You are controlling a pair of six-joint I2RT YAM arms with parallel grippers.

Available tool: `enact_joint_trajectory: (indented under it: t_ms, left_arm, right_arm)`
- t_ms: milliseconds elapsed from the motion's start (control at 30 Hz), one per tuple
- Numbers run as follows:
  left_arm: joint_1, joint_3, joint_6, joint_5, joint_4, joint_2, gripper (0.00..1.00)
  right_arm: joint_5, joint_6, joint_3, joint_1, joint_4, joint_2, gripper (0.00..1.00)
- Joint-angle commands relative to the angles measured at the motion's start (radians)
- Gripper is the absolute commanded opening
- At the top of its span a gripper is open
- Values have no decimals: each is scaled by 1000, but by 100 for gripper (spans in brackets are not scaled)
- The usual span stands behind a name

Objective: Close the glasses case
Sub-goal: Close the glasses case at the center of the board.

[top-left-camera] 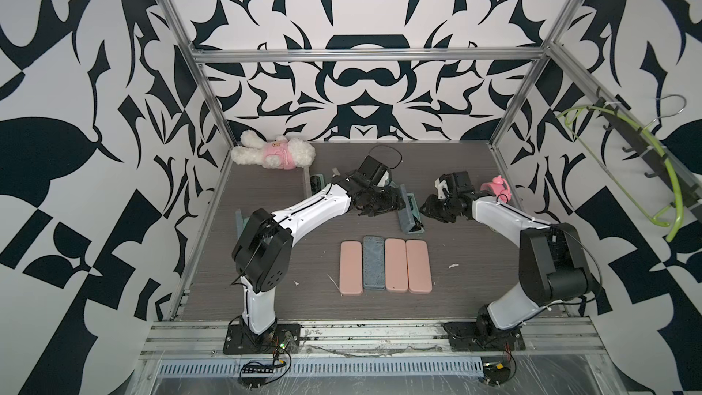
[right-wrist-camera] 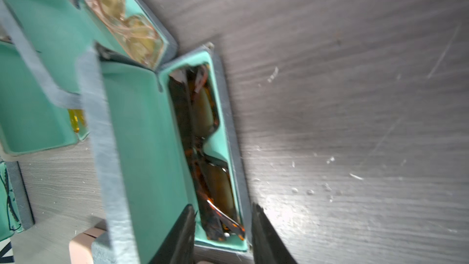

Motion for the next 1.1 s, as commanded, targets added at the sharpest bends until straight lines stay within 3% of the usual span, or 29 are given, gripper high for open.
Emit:
enact_joint_trajectory:
  t_ms: [0, 367, 1067]
  left_arm:
    - [-7, 33, 15, 22, -15, 31, 69]
    - [-10, 46, 15, 29, -17, 62, 65]
    - [-18, 82, 5, 29, -27, 128, 58]
  right_arm:
    - [-56, -14, -22, -12, 60, -18, 37]
    - [-99, 6, -64, -20, 129, 6, 29]
    - [-93, 15, -101, -20, 187, 61, 26]
